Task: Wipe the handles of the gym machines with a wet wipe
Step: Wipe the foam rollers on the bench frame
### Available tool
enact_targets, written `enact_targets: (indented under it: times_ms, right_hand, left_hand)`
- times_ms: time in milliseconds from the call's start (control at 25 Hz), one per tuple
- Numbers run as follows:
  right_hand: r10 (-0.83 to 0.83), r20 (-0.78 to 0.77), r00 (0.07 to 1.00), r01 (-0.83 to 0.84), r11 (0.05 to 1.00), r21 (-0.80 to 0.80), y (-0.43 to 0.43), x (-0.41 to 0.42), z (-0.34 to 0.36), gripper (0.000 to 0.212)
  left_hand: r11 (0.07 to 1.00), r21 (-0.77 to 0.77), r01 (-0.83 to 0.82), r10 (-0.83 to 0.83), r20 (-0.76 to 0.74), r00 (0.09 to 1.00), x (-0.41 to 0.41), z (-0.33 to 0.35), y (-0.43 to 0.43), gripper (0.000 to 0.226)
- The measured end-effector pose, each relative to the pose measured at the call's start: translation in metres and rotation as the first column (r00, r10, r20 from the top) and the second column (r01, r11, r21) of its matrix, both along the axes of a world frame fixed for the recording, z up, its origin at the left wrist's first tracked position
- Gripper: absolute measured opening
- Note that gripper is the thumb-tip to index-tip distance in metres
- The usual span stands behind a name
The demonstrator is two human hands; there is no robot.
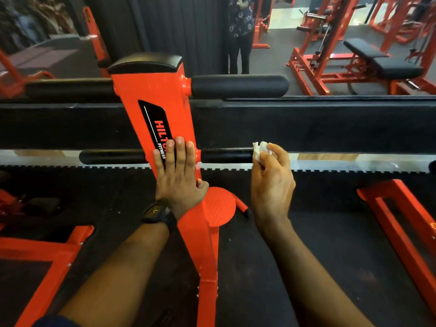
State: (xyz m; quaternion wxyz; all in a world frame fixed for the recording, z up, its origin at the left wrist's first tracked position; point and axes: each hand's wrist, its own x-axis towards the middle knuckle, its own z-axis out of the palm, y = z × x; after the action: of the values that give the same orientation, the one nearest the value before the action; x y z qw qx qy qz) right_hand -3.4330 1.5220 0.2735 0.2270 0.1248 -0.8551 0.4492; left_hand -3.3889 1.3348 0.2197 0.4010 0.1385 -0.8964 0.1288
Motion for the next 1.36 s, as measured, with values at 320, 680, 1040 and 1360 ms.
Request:
enact_targets:
  times_ms: [320, 680, 1040, 1360]
  right_hand:
    - [-0.091, 0.144, 0.985, 0.136, 0.93, -0.342, -0.011, 0.01, -0.026, 0.032]
    - [0.615, 0.407, 0.675, 0.399, 0.159, -0.903, -0.058, 0.016, 0.013, 0.036]
    - [0.585, 0.46, 0.668, 0.524, 0.068, -0.849, -0.067, 0.026, 0.035, 0.032]
    - [0.269, -0.042, 0.962, -0.269, 0.915, -0.3, -0.052, 0.041, 0.014, 0.039]
  left_hand:
    - [1.0, -0.018, 0.002, -0.002, -0.011, 1.0, -0.001, -0.001, -0.002, 0.12]
    - [1.0, -0.021, 0.018, -0.019, -0.026, 0.999, -0.002, -0.003, -0.002, 0.118]
    - [0.999, -0.042, 0.034, -0.035, -0.012, 0.999, -0.002, -0.004, -0.006, 0.115]
    - [0.998, -0.01, 0.069, -0.069, 0.006, 0.998, 0.0, -0.002, -0.007, 0.107]
